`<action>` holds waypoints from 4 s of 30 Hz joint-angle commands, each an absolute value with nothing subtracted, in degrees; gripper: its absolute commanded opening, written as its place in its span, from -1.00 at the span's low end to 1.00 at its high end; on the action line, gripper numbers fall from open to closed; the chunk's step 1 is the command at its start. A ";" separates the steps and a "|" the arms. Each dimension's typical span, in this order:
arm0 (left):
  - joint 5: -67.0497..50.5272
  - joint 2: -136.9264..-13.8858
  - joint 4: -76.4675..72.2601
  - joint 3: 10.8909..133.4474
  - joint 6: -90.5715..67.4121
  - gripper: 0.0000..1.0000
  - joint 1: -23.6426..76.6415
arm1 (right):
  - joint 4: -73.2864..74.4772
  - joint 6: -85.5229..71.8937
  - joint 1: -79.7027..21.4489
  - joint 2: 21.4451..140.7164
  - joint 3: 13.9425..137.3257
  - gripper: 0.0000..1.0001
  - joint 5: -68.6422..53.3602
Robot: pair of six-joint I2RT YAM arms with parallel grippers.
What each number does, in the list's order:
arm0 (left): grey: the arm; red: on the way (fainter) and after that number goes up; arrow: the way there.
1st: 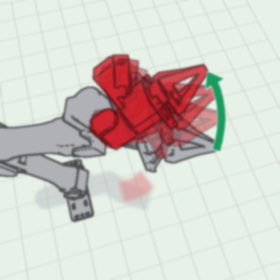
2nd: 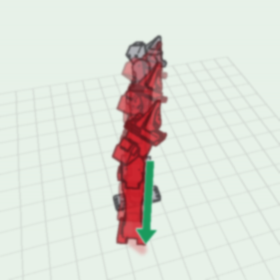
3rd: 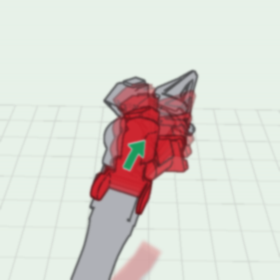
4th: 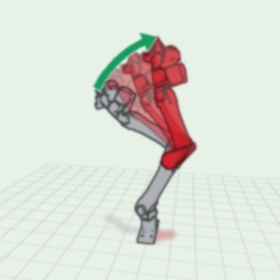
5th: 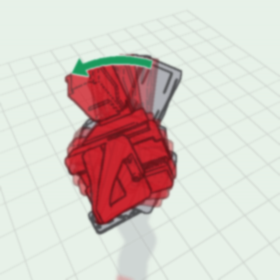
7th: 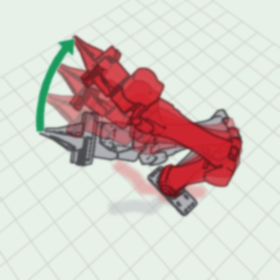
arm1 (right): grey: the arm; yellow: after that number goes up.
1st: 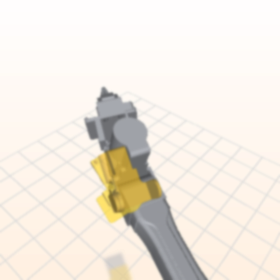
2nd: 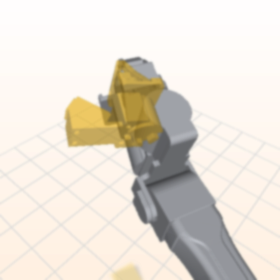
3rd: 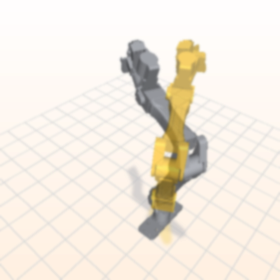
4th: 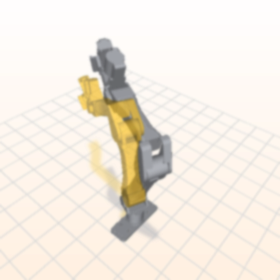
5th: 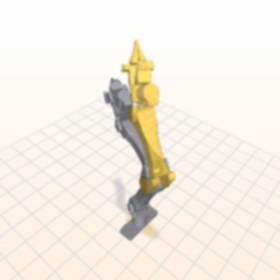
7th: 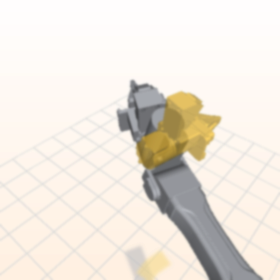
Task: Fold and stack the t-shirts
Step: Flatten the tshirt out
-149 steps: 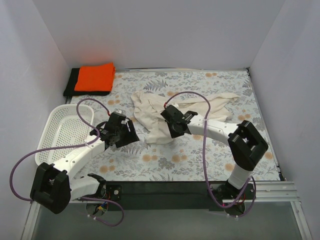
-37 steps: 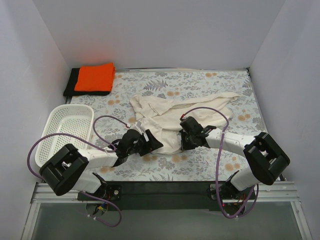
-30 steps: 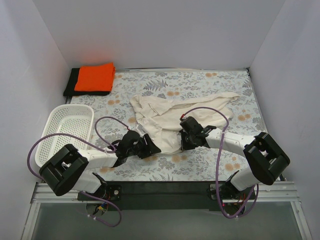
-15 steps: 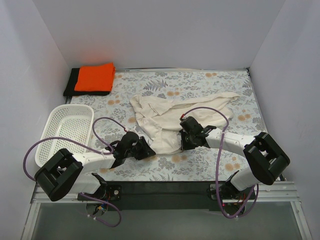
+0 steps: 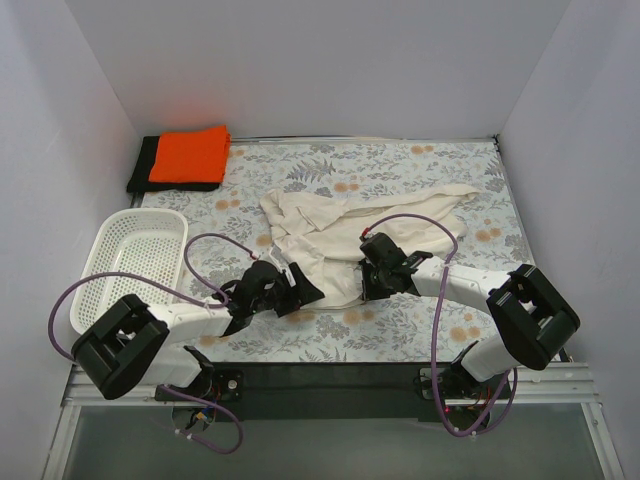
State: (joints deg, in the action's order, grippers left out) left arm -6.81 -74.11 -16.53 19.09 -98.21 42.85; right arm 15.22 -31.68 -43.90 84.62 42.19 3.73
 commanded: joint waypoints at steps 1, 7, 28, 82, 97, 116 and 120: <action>-5.36 -77.34 -15.20 18.45 -96.77 0.33 42.36 | 16.35 -31.82 -43.86 85.87 41.22 -0.97 4.31; -7.65 -80.33 -15.64 20.39 -95.98 -0.03 42.36 | 16.26 -31.90 -43.86 86.22 41.57 -0.97 4.04; 7.29 -67.33 26.53 40.77 -92.12 -1.00 39.55 | 22.85 -25.32 -19.36 77.87 47.82 0.19 5.45; 19.07 -58.18 50.36 67.41 -74.01 -1.00 29.79 | 31.33 -14.32 -3.71 91.34 67.44 0.00 -4.73; 15.56 -59.06 45.62 64.34 -74.35 -1.00 29.79 | 4.49 -21.10 2.81 96.06 52.12 -0.02 -15.20; 18.02 -56.87 44.73 62.23 -74.09 -1.00 29.79 | 35.16 -10.99 5.10 92.28 67.04 -0.97 -3.30; 17.05 -56.52 45.53 61.44 -73.65 -1.00 29.79 | 49.29 -9.06 5.36 96.14 74.17 -0.97 6.67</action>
